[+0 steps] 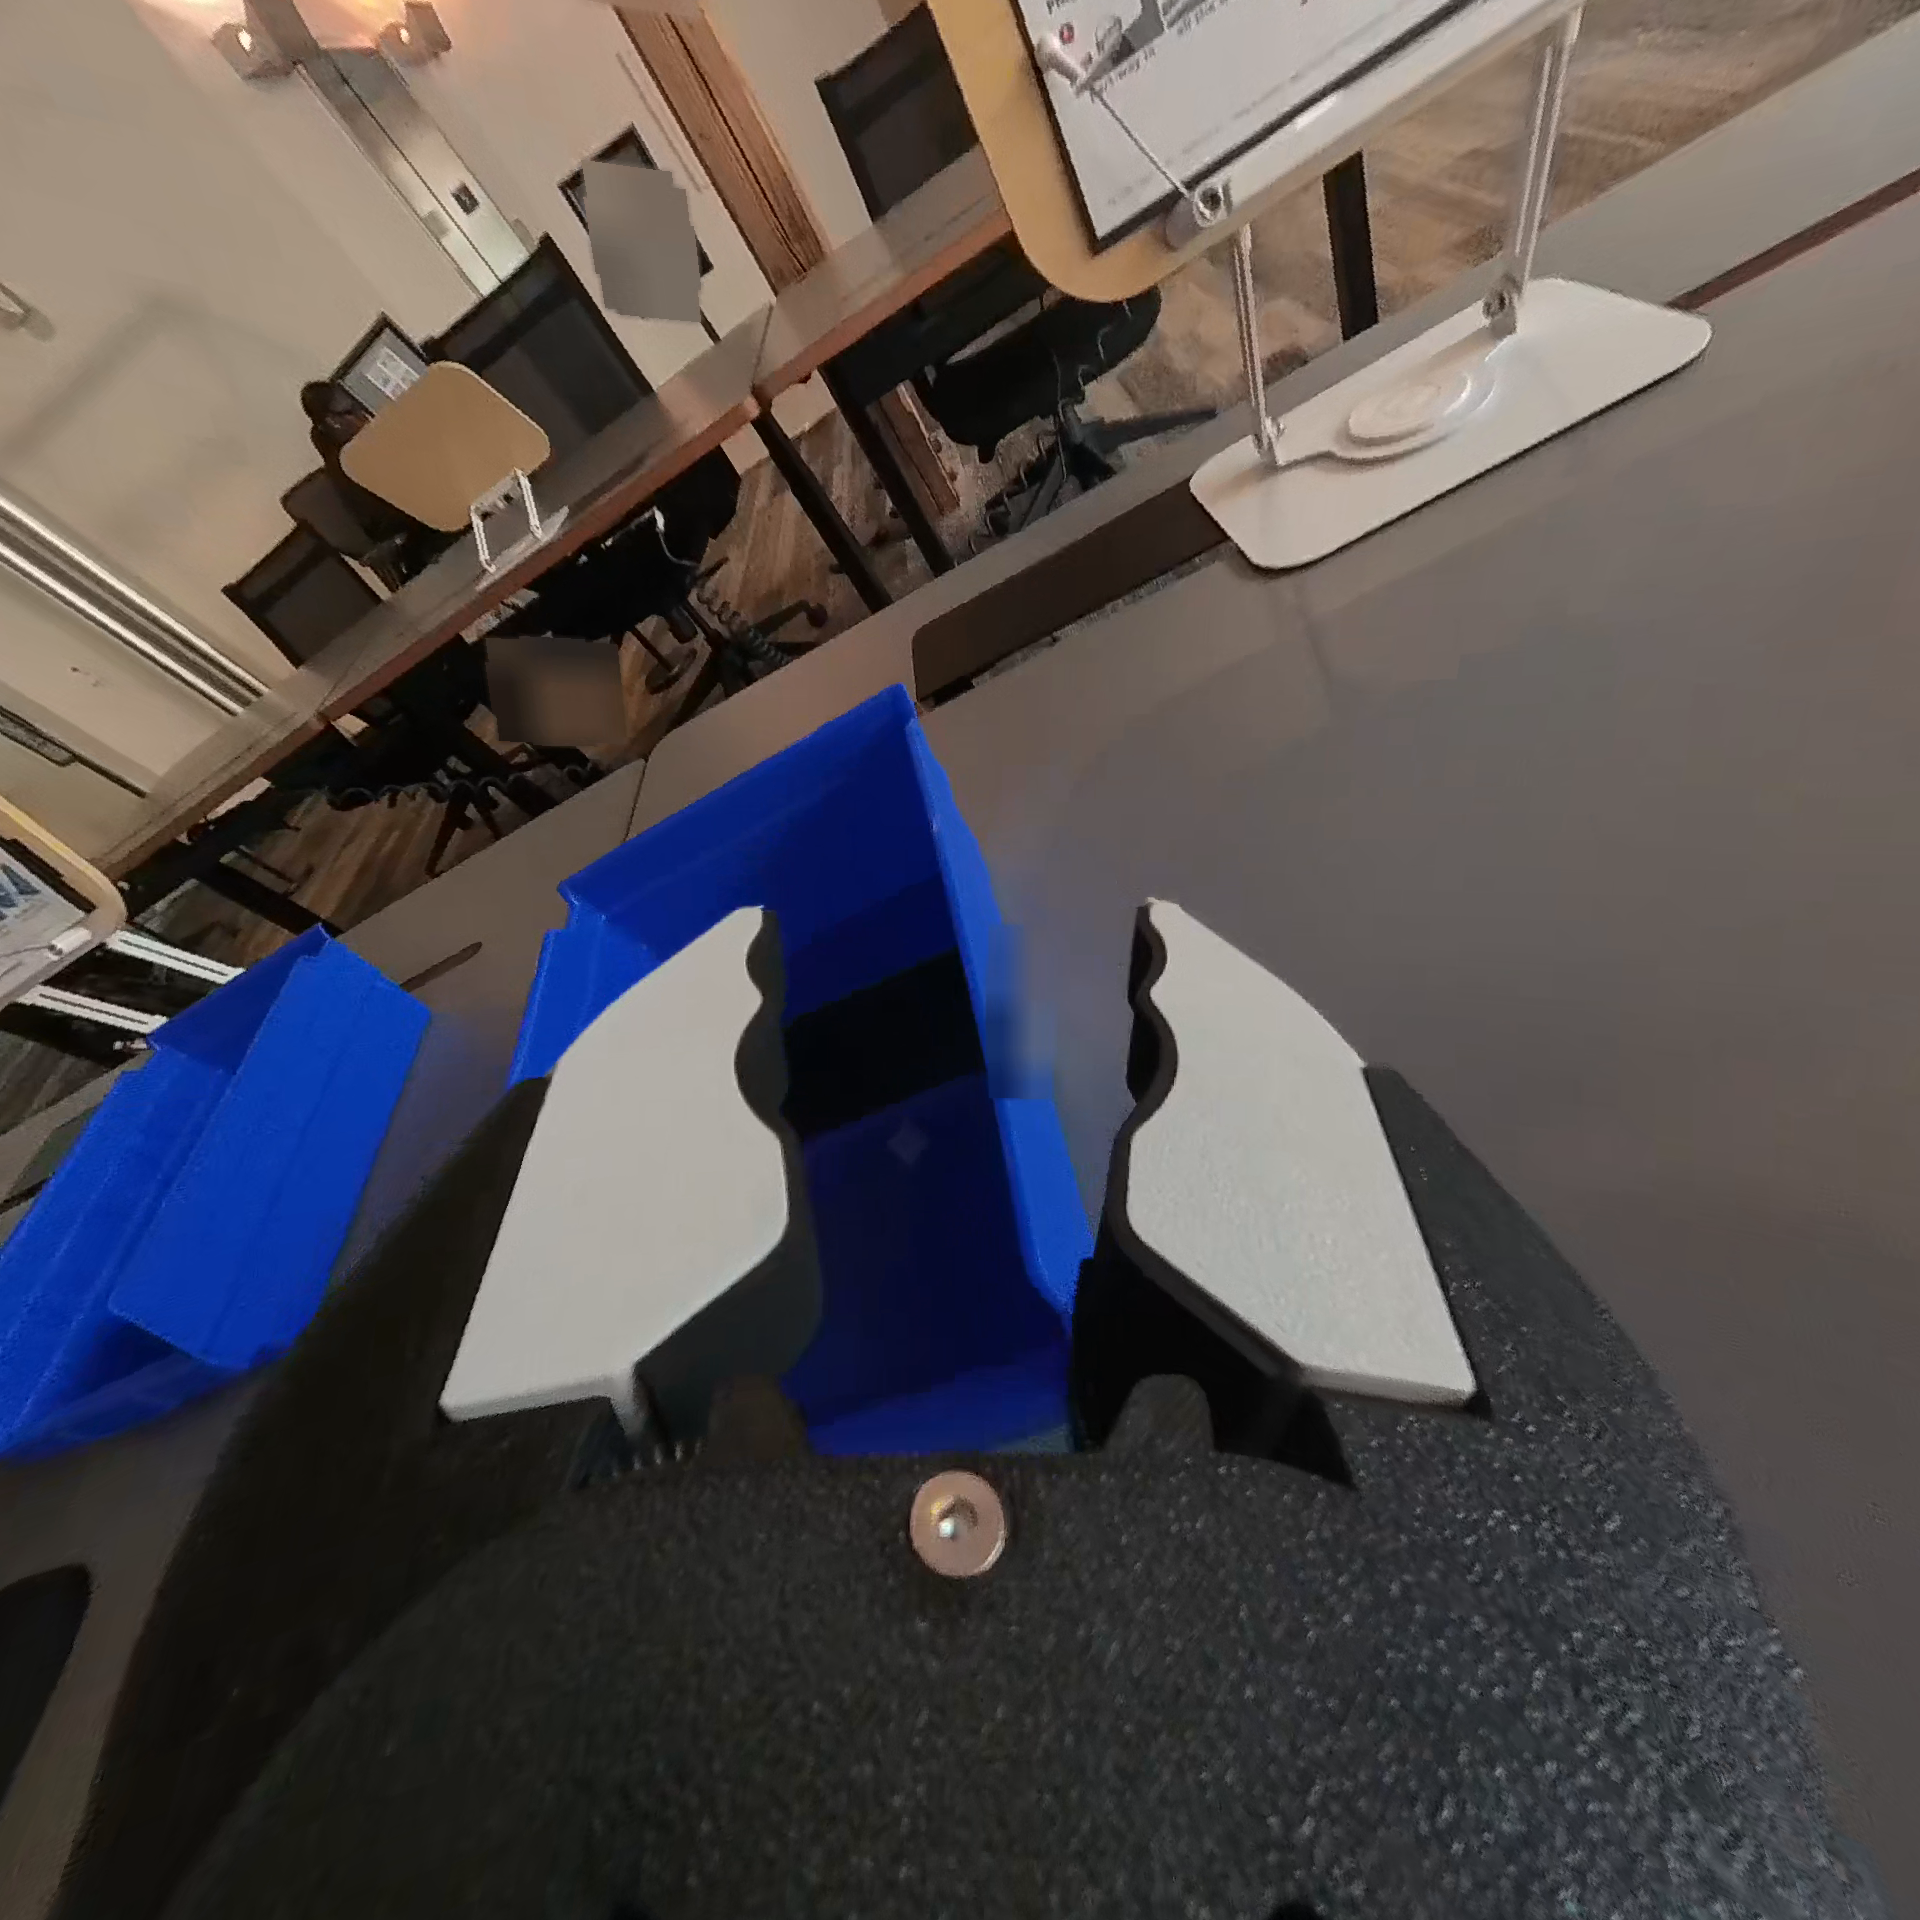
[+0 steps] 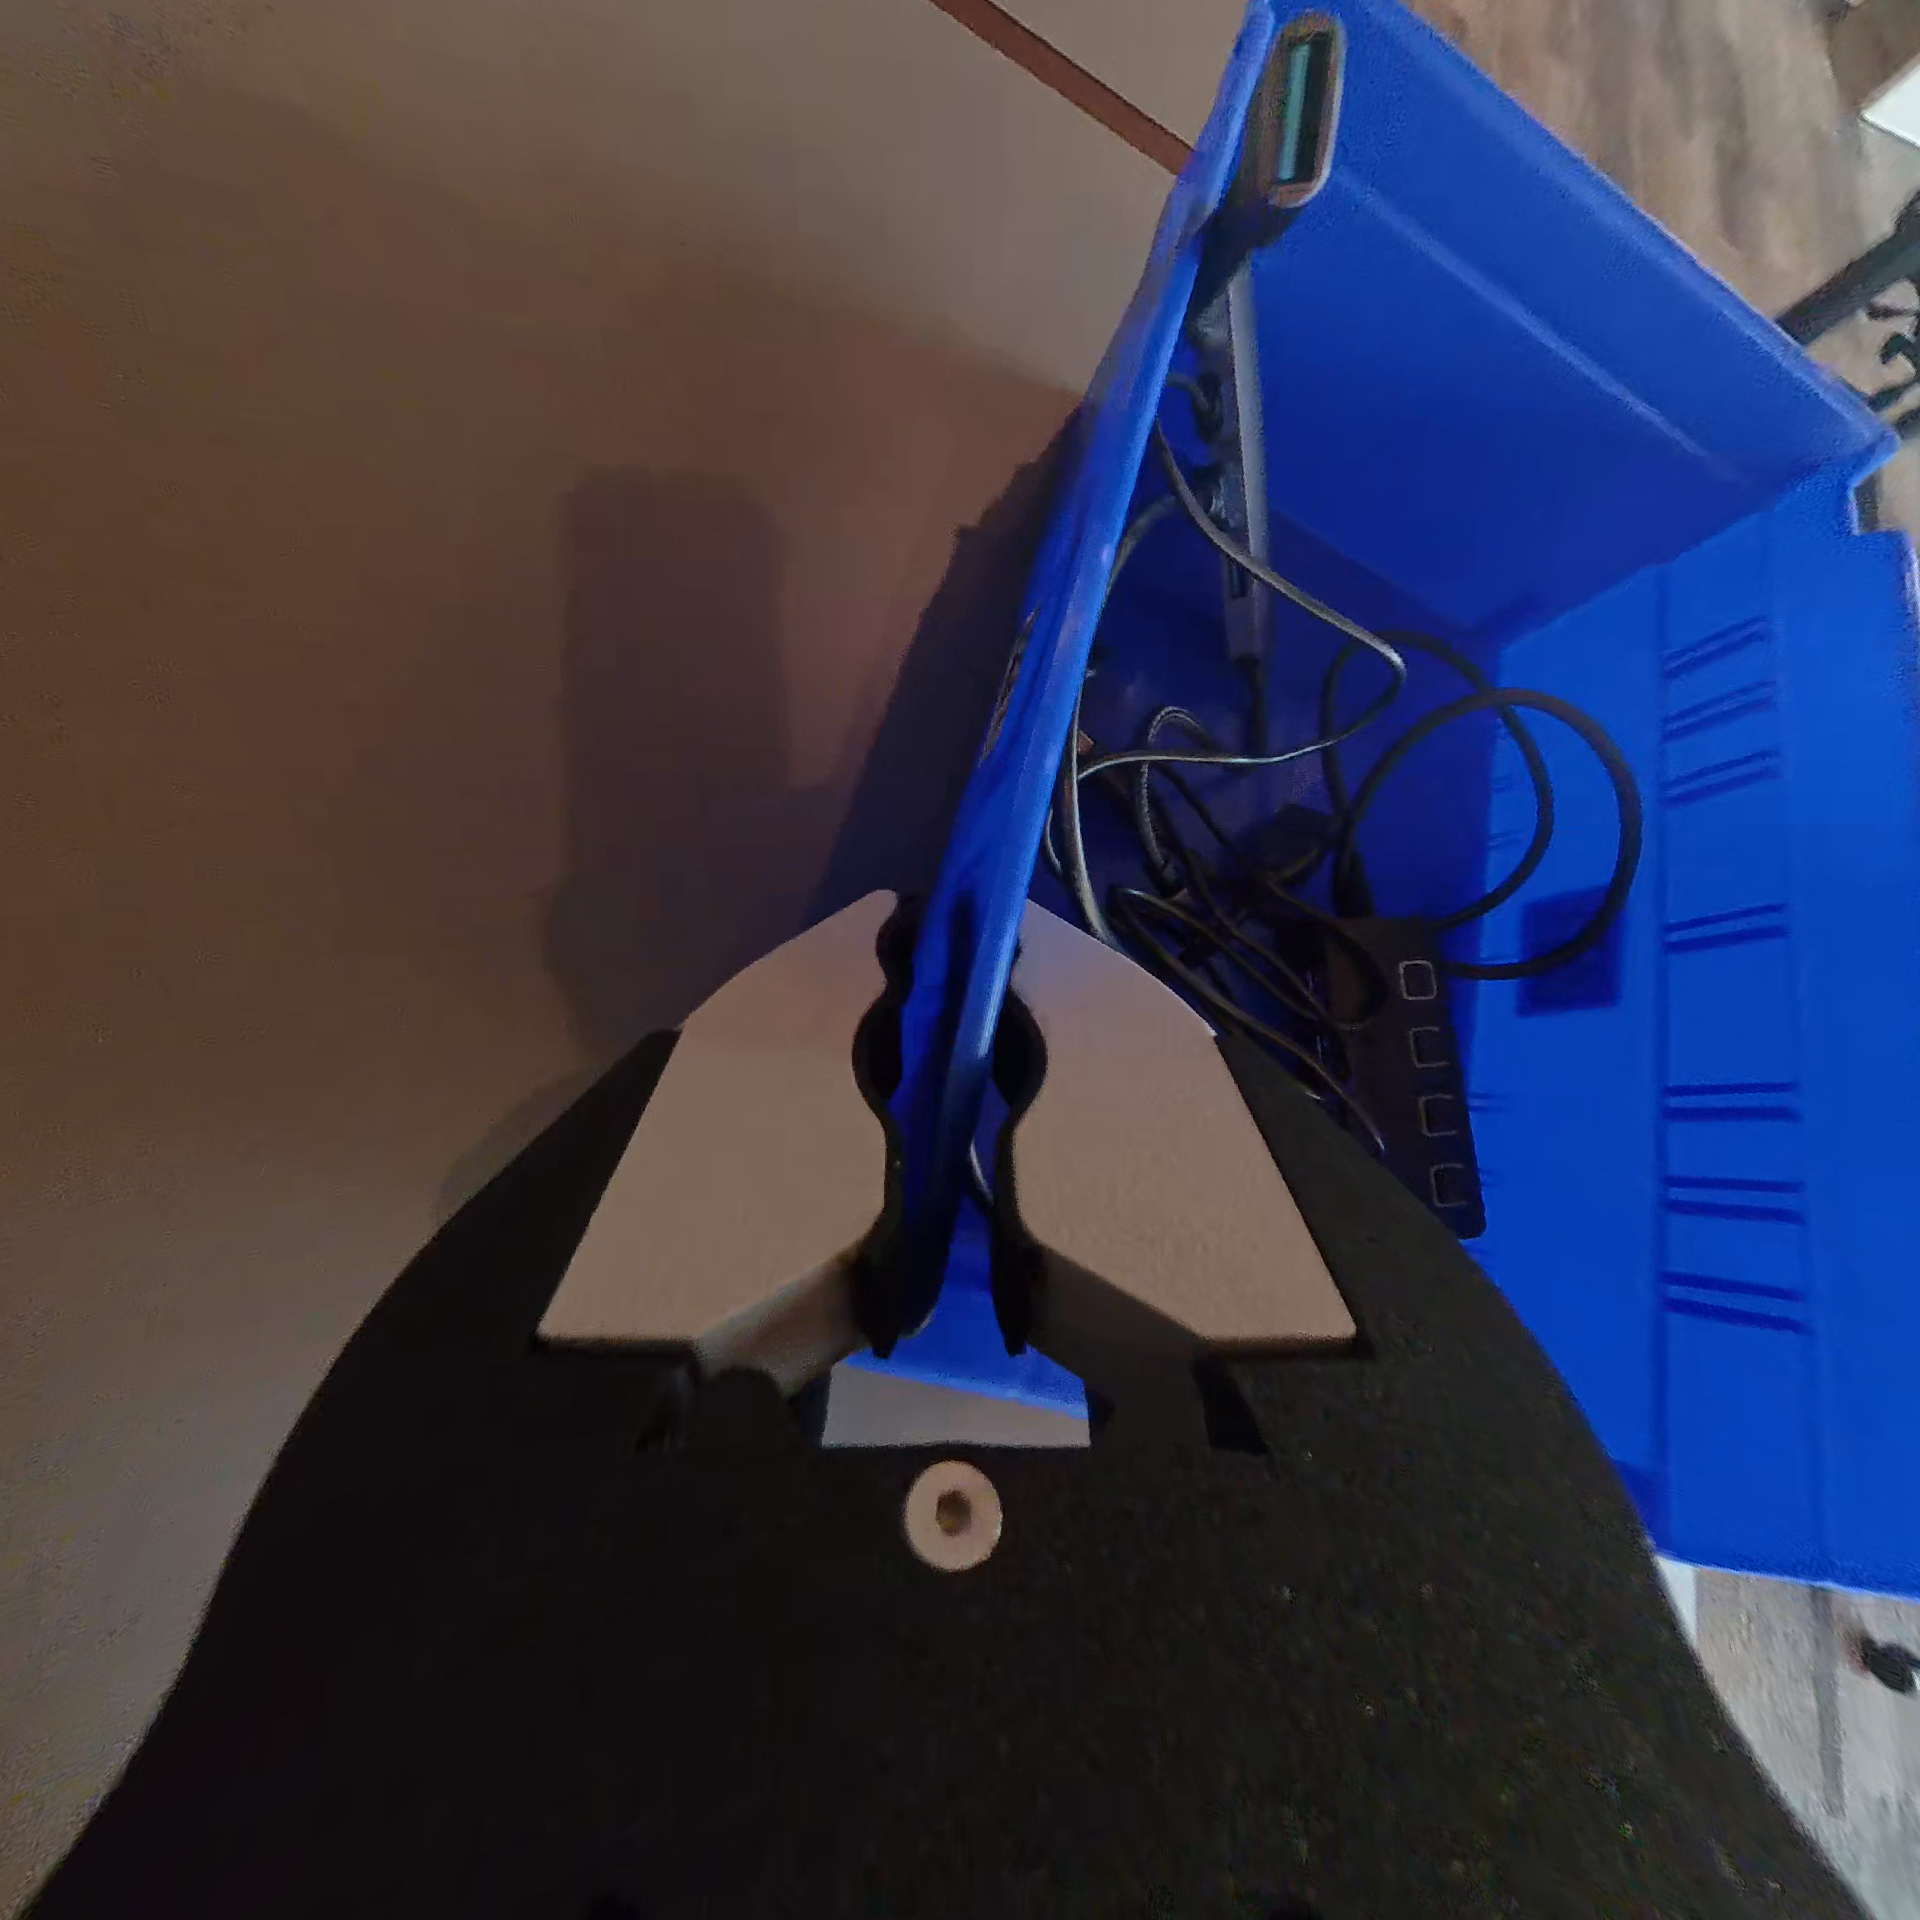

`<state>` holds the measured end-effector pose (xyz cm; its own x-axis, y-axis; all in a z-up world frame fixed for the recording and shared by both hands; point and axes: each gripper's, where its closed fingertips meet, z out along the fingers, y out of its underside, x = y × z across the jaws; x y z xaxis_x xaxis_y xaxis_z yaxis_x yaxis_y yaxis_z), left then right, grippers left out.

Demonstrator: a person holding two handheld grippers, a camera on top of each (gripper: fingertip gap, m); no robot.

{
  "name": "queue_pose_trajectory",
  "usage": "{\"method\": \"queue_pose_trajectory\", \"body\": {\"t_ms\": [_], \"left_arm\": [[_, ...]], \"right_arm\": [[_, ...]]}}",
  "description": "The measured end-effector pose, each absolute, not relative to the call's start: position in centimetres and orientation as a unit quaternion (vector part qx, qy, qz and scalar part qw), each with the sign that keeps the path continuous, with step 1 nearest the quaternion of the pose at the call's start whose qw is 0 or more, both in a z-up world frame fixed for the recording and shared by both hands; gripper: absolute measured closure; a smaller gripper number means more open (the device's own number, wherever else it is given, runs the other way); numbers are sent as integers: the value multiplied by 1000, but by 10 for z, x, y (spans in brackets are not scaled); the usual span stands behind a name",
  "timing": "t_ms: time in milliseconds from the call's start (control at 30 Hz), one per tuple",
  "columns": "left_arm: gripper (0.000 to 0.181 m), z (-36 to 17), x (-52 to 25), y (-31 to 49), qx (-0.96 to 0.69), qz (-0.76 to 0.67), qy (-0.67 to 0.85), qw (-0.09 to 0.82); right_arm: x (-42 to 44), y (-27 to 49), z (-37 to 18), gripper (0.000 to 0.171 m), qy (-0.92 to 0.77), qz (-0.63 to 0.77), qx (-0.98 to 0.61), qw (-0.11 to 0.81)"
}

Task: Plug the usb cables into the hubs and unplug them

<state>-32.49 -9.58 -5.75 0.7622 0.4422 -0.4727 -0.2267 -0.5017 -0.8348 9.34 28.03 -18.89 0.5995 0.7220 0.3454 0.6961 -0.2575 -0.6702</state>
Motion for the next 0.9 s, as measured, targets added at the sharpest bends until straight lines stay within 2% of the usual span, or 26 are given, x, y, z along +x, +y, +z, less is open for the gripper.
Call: {"method": "queue_pose_trajectory", "body": {"t_ms": [167,433,667,900], "left_arm": [[117,-58,-327,-102,-799,342,-71,489],[123,-53,-327,-109,-795,335,-64,502],[124,-49,-340,-117,-786,321,-76,523],[125,-41,-350,-110,-772,291,-79,559]], "right_arm": [[56,253,-189,156,-469,52,-778,414],[14,215,-188,159,-470,66,-765,436],[-10,187,-187,167,-408,67,-787,458],[-44,163,-187,164,-375,43,-791,481]]}}
